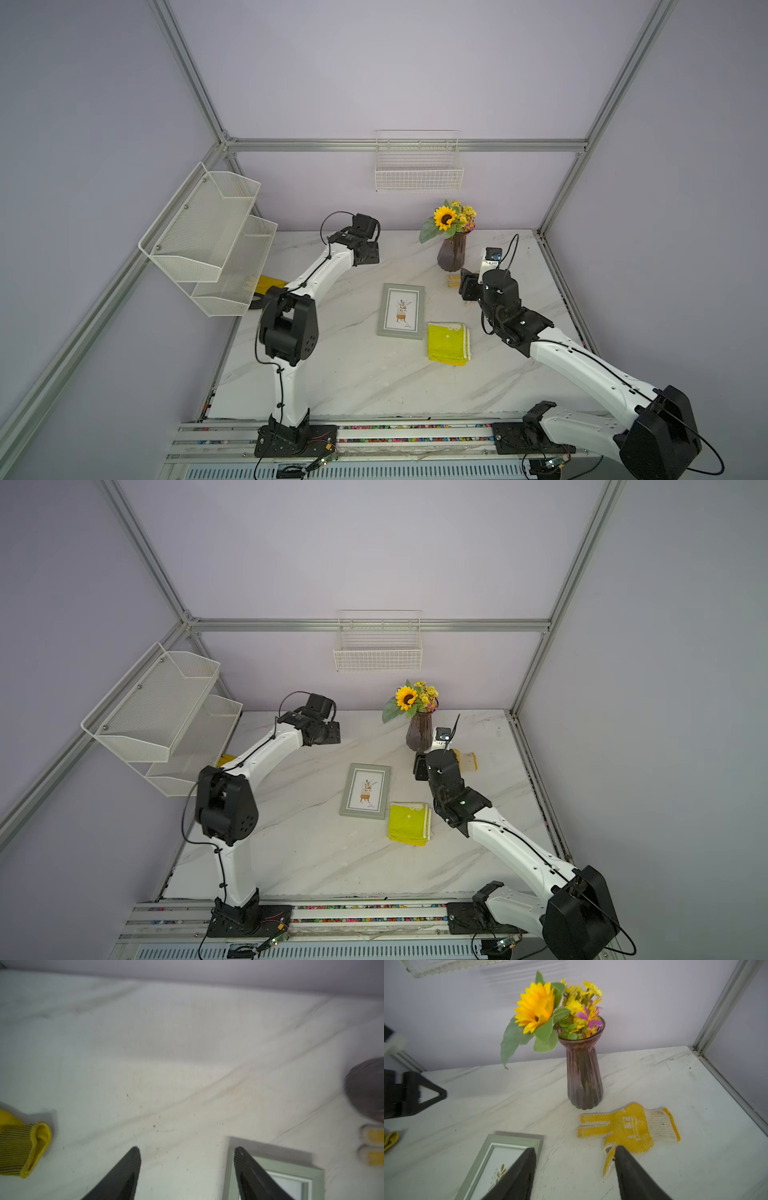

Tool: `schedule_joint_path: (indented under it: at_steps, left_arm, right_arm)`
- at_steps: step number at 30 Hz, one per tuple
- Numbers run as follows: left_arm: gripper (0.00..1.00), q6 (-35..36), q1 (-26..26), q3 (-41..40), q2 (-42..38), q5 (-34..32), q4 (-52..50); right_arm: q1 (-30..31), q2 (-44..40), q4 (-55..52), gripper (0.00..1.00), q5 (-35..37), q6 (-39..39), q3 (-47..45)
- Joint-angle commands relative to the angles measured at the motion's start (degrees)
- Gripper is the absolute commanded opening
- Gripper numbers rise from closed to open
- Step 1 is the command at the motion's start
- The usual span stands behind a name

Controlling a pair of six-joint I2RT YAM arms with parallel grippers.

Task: Wipe the picture frame with a cloth
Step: Pick up the cleaning item at the center of the board, then move the picture frame to the center of the board.

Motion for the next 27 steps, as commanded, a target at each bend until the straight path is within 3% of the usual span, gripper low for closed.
schedule_joint_path:
  at_steps: [1,11,17,27]
  left_arm:
    - [0.71,-3.8,-1.6,11.7,5.9,-2.0,-27.0]
    - [0.74,-5.4,-3.3,1.5,-1.5,14.4,-20.9]
    - [0.75,-3.3,-5.6,-1.9,-1.1,16.0,-18.6]
    - [0.76,-2.3,-7.6,-4.1,1.6,13.1,-16.8]
  right_arm:
    - [4.8,1.3,-14.4,0.64,2.4,4.5,3.2]
    - [8.9,3.6,-13.1,0.66,0.1,5.1,0.9]
    - [9.3,10.3,-16.4,0.71,-2.0,8.5,3.0]
    - [9.6,11.0,-12.5,0.71,-6.3,12.8,0.3]
